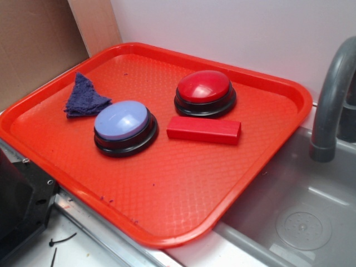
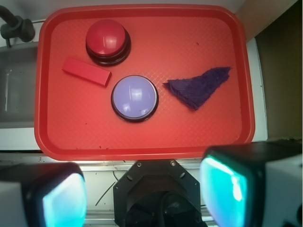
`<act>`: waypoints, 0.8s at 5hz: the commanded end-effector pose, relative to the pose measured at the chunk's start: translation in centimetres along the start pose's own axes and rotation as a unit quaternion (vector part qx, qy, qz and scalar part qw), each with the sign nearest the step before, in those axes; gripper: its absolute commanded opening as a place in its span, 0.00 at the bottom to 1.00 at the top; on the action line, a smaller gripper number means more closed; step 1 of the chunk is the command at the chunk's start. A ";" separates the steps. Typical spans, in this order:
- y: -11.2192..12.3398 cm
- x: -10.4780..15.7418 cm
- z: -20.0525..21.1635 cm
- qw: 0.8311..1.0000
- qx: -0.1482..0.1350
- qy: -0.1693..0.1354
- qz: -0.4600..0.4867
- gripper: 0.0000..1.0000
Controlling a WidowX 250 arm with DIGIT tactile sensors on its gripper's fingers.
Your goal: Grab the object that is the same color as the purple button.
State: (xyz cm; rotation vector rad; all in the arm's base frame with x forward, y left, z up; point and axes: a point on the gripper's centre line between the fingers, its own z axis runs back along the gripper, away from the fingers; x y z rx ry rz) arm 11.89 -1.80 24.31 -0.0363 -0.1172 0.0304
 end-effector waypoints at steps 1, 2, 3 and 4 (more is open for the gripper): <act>0.0 0.0 0.0 1.000 0.000 0.000 0.000 1.00; 1.1 0.0 -0.2 0.997 0.009 -0.012 0.073 1.00; 3.1 0.6 -1.6 0.980 0.026 -0.028 0.195 1.00; 4.7 1.9 -4.7 0.948 0.036 -0.039 0.315 1.00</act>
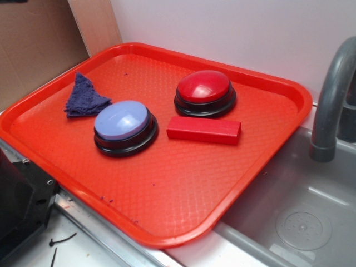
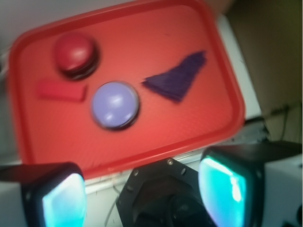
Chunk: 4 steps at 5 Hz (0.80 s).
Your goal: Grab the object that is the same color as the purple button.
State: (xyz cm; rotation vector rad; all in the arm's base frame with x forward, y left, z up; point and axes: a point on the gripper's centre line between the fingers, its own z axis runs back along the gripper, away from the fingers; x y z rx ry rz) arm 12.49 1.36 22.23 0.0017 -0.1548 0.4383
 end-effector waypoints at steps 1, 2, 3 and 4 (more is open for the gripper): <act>1.2 3.3 -6.3 0.969 0.023 -0.059 0.239 1.00; 2.0 4.5 -9.5 0.931 0.047 -0.074 0.355 1.00; 2.8 5.9 -13.8 0.910 0.014 -0.037 0.412 1.00; 3.4 7.2 -16.5 0.904 0.053 -0.049 0.422 1.00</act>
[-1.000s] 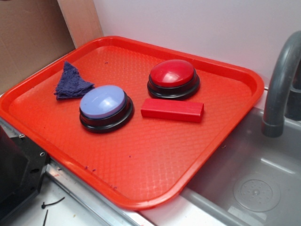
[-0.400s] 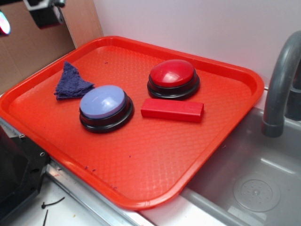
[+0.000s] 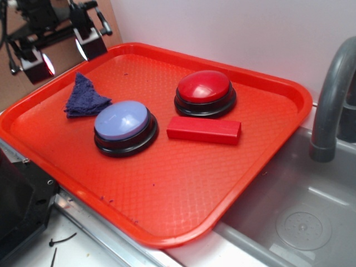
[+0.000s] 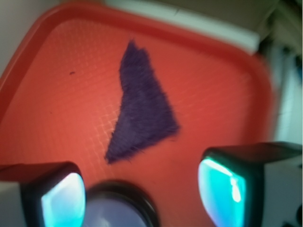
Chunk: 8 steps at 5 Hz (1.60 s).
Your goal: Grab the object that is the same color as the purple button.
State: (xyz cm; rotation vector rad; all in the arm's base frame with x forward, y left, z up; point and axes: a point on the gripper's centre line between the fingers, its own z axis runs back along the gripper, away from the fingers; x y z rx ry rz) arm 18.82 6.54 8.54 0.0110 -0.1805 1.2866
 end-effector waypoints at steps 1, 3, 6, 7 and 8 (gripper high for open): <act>-0.5 2.4 -4.1 0.999 0.020 -0.036 0.031 1.00; -0.1 3.1 -6.7 0.999 0.001 0.016 0.036 0.89; 0.2 3.0 -6.1 0.999 -0.018 0.026 -0.008 0.00; -0.7 2.4 -4.0 0.990 -0.018 0.041 -0.133 0.00; -1.6 2.2 -1.0 0.964 0.010 0.076 -0.256 0.00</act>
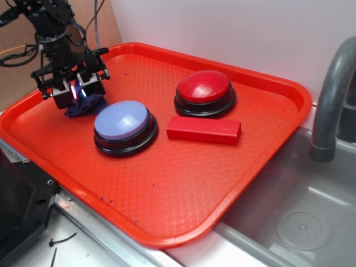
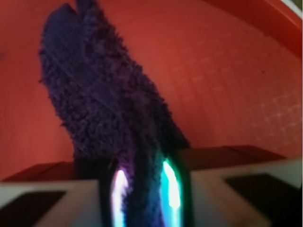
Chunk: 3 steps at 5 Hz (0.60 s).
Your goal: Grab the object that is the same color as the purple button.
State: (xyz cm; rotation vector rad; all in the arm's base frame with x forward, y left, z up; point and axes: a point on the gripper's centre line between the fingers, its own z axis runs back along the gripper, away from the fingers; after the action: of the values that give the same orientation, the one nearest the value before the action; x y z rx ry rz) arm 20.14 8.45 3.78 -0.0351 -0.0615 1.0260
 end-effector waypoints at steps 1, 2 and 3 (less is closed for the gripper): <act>-1.6 -0.1 6.9 0.980 0.001 0.006 -0.200 0.00; -2.3 -0.7 11.5 0.958 0.016 0.029 -0.284 0.00; -2.3 -1.1 15.3 0.950 -0.008 0.008 -0.312 0.00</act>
State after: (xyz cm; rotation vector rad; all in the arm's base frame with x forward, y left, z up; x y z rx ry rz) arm 20.66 5.45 18.00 -0.0362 -0.0094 0.3964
